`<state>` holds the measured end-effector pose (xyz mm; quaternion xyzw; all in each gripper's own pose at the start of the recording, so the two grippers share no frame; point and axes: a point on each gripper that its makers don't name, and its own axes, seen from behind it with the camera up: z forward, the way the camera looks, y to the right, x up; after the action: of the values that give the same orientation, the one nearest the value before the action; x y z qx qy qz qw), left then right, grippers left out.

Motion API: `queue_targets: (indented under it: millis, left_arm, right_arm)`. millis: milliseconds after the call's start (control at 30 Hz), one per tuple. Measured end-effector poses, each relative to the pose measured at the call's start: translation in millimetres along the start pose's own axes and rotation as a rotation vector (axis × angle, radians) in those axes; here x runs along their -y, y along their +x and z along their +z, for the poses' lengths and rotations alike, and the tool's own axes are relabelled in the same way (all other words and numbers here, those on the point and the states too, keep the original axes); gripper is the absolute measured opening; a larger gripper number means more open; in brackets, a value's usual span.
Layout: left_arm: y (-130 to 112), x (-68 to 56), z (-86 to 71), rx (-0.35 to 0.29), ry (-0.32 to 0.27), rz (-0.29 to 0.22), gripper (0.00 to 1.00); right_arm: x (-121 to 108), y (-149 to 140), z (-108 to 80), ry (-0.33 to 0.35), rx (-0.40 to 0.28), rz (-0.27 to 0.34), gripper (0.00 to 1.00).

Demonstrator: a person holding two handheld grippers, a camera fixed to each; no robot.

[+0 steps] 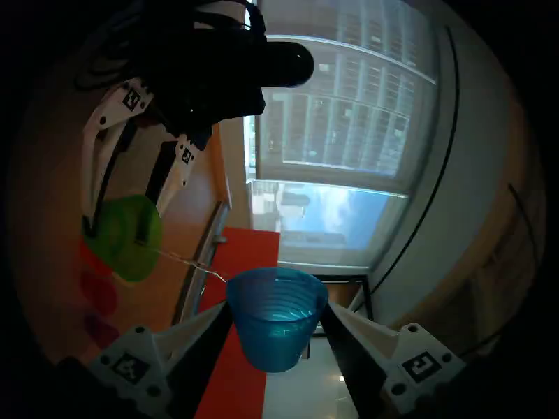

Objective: Pour water

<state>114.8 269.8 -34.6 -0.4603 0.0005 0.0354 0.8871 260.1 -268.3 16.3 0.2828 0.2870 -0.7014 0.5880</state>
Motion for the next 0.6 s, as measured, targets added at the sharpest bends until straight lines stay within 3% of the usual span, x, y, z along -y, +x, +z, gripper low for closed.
queue_targets:
  millis: [600]
  left_arm:
    - [-1, 2.1, 0.3, -0.001, 0.003, -0.005, 0.82]
  right_arm:
    - [0, 12, 1.0, -0.004, -0.016, -0.082, 0.89]
